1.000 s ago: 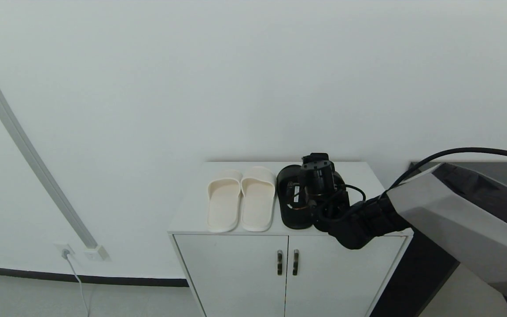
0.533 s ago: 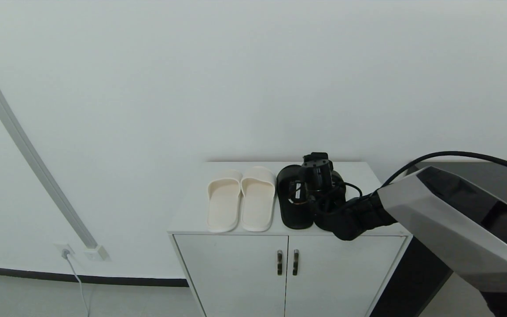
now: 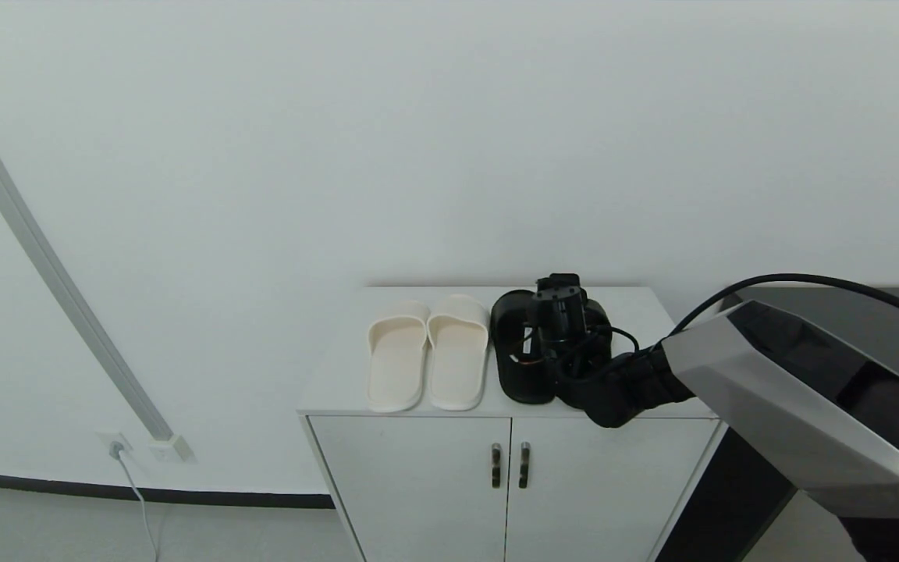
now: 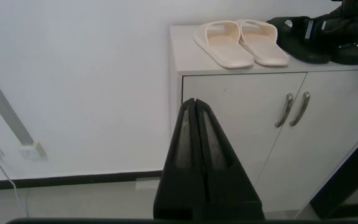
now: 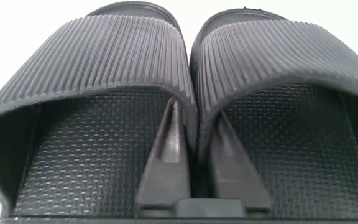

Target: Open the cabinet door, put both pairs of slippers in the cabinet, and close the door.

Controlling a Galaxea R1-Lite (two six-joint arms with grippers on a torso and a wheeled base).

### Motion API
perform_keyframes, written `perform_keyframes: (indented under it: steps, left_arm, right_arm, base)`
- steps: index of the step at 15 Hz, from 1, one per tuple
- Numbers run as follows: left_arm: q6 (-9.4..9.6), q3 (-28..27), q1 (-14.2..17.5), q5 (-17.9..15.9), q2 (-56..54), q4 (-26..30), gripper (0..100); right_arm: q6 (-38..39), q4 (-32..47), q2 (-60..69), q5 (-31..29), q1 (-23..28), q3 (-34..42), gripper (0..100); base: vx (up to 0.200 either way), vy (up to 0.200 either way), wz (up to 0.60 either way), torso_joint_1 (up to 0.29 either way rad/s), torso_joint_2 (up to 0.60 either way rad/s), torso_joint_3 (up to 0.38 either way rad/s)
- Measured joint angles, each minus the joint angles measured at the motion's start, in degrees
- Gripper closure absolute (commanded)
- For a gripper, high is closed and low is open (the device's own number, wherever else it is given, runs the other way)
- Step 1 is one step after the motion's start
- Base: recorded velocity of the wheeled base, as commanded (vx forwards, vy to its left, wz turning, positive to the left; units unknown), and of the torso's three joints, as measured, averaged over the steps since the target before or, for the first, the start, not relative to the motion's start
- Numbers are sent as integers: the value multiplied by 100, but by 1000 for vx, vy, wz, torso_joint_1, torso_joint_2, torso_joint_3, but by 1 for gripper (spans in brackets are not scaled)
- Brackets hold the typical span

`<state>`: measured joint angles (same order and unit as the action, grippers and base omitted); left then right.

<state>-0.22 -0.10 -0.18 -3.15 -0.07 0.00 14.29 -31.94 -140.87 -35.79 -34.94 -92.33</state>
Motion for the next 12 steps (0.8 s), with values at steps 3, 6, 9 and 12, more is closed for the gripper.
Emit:
perform_keyframes:
  steps: [3, 6, 9, 12]
  left_arm:
    - [4, 0, 2, -2, 0, 0, 100]
    - [1, 0, 2, 0, 0, 0, 100]
    - [6, 0, 5, 0, 0, 0, 100]
    - [6, 0, 7, -2, 0, 0, 100]
  right_arm:
    - [-132, -5, 105, -236, 21, 154, 100]
    - [-215, -18, 535, -187, -12, 606, 100]
    - [-469, -233, 1460, 405, -216, 1783, 100]
    - [-762, -668, 2616, 1477, -489, 3423, 100]
  base:
    - [0, 0, 0, 0, 0, 0]
    - [0, 0, 0, 0, 0, 0]
    - [0, 0, 0, 0, 0, 0]
    - [0, 0, 0, 0, 0, 0]
